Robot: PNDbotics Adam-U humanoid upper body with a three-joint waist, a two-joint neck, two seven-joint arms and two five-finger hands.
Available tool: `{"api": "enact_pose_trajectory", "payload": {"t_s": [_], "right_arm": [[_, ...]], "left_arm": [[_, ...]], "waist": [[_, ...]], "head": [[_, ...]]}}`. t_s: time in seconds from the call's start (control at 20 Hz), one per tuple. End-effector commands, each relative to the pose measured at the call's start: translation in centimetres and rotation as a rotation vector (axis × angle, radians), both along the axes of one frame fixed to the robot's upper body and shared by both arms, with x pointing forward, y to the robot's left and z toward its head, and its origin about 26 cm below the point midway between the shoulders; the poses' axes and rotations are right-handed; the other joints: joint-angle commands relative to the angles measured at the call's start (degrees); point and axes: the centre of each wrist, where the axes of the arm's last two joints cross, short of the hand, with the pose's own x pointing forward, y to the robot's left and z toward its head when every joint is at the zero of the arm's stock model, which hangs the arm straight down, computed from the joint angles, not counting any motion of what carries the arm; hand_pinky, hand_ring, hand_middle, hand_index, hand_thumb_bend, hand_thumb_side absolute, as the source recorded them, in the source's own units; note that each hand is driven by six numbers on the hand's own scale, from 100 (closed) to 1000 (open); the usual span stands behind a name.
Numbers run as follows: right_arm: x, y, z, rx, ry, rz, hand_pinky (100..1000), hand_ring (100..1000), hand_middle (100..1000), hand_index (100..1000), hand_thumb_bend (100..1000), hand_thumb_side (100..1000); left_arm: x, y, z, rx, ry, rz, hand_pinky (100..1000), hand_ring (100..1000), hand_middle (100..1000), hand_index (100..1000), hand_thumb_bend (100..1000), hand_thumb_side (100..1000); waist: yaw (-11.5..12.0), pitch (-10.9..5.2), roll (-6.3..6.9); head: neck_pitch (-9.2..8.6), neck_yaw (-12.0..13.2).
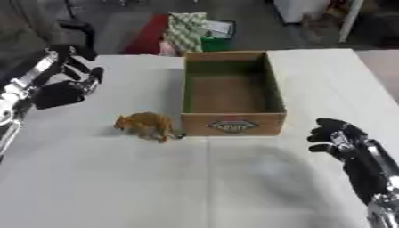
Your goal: Pick up objects on the table and place them in the box.
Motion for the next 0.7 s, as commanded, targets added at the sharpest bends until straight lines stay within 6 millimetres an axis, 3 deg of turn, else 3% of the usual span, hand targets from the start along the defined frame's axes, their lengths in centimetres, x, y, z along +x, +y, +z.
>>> {"api": "enact_pose_trajectory", "payload": {"t_s": [0.05, 0.7], "right_arm": [[0.1, -0.3, 0.7, -0.027, -0.020, 0.004, 633, 678, 613, 766, 100, 603], [0.0, -0.2, 0.5, -0.030, -0.013, 0.007, 632, 677, 613, 765, 100, 606]], "left_arm": [[1.3, 0.1, 0.5, 0.092, 0.027, 0.014, 684, 722, 758, 825, 279, 417], [4.2, -1.3, -1.5, 0.273, 0.165, -0.022, 695, 734, 766, 835, 389, 419]], "waist": [[-0.1, -0.97, -0.15], [-0.3, -0.98, 0.00]], "head": [[-0.98, 0.3], [-2.10, 0.2]]}}
